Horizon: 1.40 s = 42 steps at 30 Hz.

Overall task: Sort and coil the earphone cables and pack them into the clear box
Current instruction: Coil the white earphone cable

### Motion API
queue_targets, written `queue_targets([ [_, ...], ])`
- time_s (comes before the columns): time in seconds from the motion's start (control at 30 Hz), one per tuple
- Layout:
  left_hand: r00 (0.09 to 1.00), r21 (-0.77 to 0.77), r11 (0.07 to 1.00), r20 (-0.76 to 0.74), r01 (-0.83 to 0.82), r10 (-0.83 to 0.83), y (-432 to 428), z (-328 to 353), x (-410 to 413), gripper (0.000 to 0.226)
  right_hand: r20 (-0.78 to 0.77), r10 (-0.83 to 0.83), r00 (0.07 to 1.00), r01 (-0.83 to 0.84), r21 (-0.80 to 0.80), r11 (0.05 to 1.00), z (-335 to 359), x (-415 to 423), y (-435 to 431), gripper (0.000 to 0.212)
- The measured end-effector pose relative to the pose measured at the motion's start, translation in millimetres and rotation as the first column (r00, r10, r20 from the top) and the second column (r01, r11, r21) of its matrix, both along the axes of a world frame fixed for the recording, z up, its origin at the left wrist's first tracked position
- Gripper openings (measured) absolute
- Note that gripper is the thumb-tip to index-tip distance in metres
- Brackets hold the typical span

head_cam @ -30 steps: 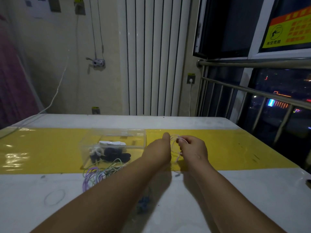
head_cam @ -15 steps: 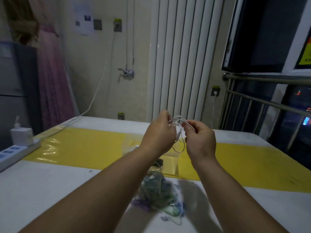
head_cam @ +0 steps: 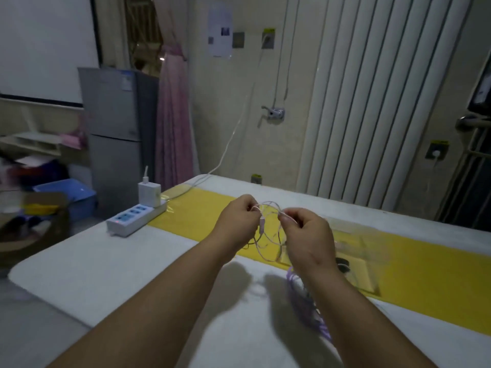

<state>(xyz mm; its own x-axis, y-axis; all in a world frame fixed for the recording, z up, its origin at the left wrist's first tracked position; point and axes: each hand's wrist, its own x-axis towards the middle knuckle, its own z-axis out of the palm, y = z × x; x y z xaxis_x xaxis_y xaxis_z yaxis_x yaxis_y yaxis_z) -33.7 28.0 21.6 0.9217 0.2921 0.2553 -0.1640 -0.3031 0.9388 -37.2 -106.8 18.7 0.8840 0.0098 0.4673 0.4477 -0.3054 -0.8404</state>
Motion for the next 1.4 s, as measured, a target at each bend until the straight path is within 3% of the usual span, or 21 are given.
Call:
queue_targets([
  [0.1, 0.989, 0.006, 0.999, -0.145, 0.039, -0.037, 23.2, -12.6, 2.0, 0.021, -0.191, 0.073, 0.979, -0.102, -0.151, 0.983, -15.7, 4.9, 14.9, 0.018],
  [0.2, 0.957, 0.241, 0.967, -0.291, 0.077, -0.004, 40.5, -24.8, 10.4, 0.008, -0.357, 0.086, 0.930, -0.189, -0.266, 0.945, -27.3, 11.7, 21.5, 0.011],
  [0.3, 0.955, 0.452, 0.890, -0.284, 0.053, 0.088, 52.4, -37.9, 19.4, 0.013, -0.377, 0.066, 0.924, -0.201, -0.329, 0.923, -37.0, 12.9, 22.1, 0.025],
  [0.4, 0.964, 0.356, 0.934, -0.254, 0.021, 0.075, 56.3, -55.5, 22.3, 0.023, -0.350, 0.082, 0.933, -0.215, -0.360, 0.908, -39.8, 9.4, 18.9, 0.035],
  [0.5, 0.988, 0.308, 0.952, -0.144, -0.002, 0.049, 60.3, -63.6, 22.6, 0.032, -0.269, 0.071, 0.960, -0.183, -0.419, 0.889, -43.4, 11.3, 15.9, 0.025],
  [0.63, 0.996, 0.156, 0.984, 0.016, -0.086, 0.084, 61.8, -60.4, 20.3, 0.028, -0.242, 0.081, 0.967, -0.156, -0.308, 0.939, -44.9, 9.5, 14.1, 0.024],
  [0.8, 0.992, 0.229, 0.965, 0.031, -0.126, 0.122, 65.4, -64.6, 19.6, 0.028, -0.170, 0.092, 0.981, -0.129, -0.223, 0.966, -46.9, 5.5, 13.2, 0.014],
  [0.97, 0.991, 0.156, 0.979, 0.033, -0.134, 0.130, 65.9, -61.0, 15.1, 0.033, -0.173, 0.137, 0.975, -0.141, -0.013, 0.990, -41.2, 2.0, 8.4, 0.020],
  [1.1, 0.995, 0.131, 0.987, 0.041, -0.094, 0.089, 62.2, -55.1, 11.1, 0.011, -0.229, 0.225, 0.947, -0.184, 0.188, 0.965, -39.6, 2.7, 9.3, 0.027],
  [1.17, 0.995, 0.122, 0.988, 0.055, -0.093, 0.087, 62.2, -53.0, 10.9, 0.011, -0.245, 0.254, 0.936, -0.197, 0.234, 0.952, -39.0, 3.0, 9.8, 0.026],
  [1.23, 0.989, 0.268, 0.954, 0.098, -0.133, 0.110, 62.8, -52.0, 9.9, 0.011, -0.258, 0.267, 0.928, -0.205, 0.245, 0.948, -37.8, 2.2, 9.6, 0.025],
  [1.3, 0.971, 0.473, 0.856, 0.205, -0.209, 0.124, 62.2, -52.4, 7.7, 0.010, -0.265, 0.262, 0.928, -0.204, 0.226, 0.952, -38.1, 2.3, 9.6, 0.024],
  [1.4, 0.971, 0.611, 0.772, 0.236, -0.172, 0.030, 58.3, -52.2, 5.8, 0.021, -0.254, 0.222, 0.941, -0.192, 0.139, 0.972, -41.4, 3.1, 9.5, 0.025],
])
